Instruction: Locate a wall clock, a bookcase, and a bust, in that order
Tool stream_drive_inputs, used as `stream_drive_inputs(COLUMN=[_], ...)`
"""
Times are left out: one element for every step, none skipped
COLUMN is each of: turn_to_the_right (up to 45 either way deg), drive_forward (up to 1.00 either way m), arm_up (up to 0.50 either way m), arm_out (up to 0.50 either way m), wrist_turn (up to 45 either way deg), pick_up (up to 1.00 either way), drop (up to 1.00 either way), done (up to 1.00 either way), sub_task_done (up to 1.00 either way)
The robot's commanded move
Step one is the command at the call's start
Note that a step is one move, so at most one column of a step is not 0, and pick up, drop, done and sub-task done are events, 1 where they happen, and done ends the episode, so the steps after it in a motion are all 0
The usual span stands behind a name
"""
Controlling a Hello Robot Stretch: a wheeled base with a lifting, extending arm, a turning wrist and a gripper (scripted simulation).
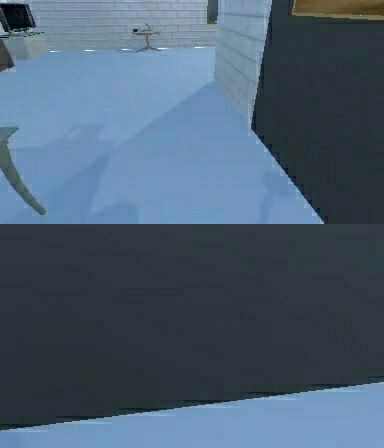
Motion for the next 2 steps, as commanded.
stream_drive_inputs(turn_to_the_right=[0.0, 0.0], drive_forward=[1.00, 1.00], arm_up=[0.00, 0.00], arm_out=[0.00, 0.00], wrist_turn=[0.0, 0.0], pick_up=[0.00, 0.00], drop=[0.00, 0.00], done=[0.00, 0.00], sub_task_done=[0.00, 0.00])
